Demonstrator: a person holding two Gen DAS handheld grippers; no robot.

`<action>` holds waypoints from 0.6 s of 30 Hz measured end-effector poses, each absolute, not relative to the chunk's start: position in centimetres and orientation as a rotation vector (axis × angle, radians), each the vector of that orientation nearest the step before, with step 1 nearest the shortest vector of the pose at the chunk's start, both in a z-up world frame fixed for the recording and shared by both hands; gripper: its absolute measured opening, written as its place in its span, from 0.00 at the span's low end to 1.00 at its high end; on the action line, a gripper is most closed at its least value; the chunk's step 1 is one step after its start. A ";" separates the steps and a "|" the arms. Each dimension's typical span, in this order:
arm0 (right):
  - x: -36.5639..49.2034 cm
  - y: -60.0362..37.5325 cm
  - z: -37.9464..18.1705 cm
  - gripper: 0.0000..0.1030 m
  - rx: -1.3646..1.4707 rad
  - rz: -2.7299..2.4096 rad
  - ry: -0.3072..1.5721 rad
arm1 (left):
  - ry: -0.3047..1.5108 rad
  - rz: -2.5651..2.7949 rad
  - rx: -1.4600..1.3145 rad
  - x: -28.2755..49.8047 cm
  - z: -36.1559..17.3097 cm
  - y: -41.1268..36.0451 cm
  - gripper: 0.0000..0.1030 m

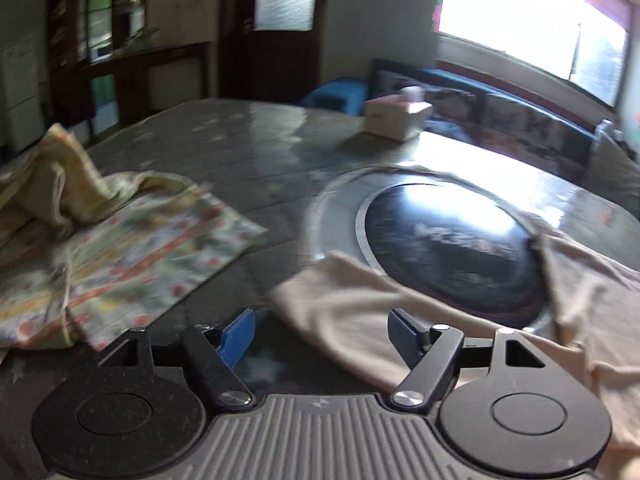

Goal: Fold clothes

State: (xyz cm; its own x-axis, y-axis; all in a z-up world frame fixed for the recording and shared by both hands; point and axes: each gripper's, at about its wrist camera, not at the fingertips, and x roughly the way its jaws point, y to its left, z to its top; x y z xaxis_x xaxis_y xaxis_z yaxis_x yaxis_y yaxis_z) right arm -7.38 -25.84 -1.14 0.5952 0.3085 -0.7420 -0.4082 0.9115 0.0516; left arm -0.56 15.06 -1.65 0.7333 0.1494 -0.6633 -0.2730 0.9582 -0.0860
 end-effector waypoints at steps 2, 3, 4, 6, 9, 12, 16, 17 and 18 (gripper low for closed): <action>-7.5 -25.7 -1.1 0.27 -0.130 0.419 0.835 | 0.721 0.245 -0.210 -0.3 -2.0 15.7 0.70; -7.5 -25.7 -1.0 0.28 -0.131 0.420 0.835 | 0.725 0.247 -0.223 -0.2 -2.2 15.9 0.68; -7.5 -25.6 -1.0 0.28 -0.133 0.419 0.834 | 0.725 0.249 -0.232 -0.1 -2.3 16.0 0.67; -7.5 -25.6 -0.9 0.28 -0.134 0.419 0.834 | 0.718 0.258 -0.227 0.1 -2.3 16.0 0.63; -7.5 -25.6 -0.9 0.28 -0.134 0.419 0.833 | 0.713 0.267 -0.234 0.3 -2.3 16.1 0.52; -7.6 -25.5 -0.9 0.28 -0.134 0.420 0.832 | 0.703 0.273 -0.237 0.4 -2.4 16.2 0.41; -7.7 -25.6 -0.8 0.28 -0.128 0.417 0.828 | 0.685 0.271 -0.261 0.4 -2.5 16.5 0.14; -7.8 -25.6 -0.8 0.28 -0.128 0.416 0.827 | 0.682 0.267 -0.279 0.3 -2.4 16.7 0.10; -7.8 -25.6 -0.8 0.28 -0.128 0.416 0.826 | 0.675 0.261 -0.292 0.3 -2.2 16.8 0.08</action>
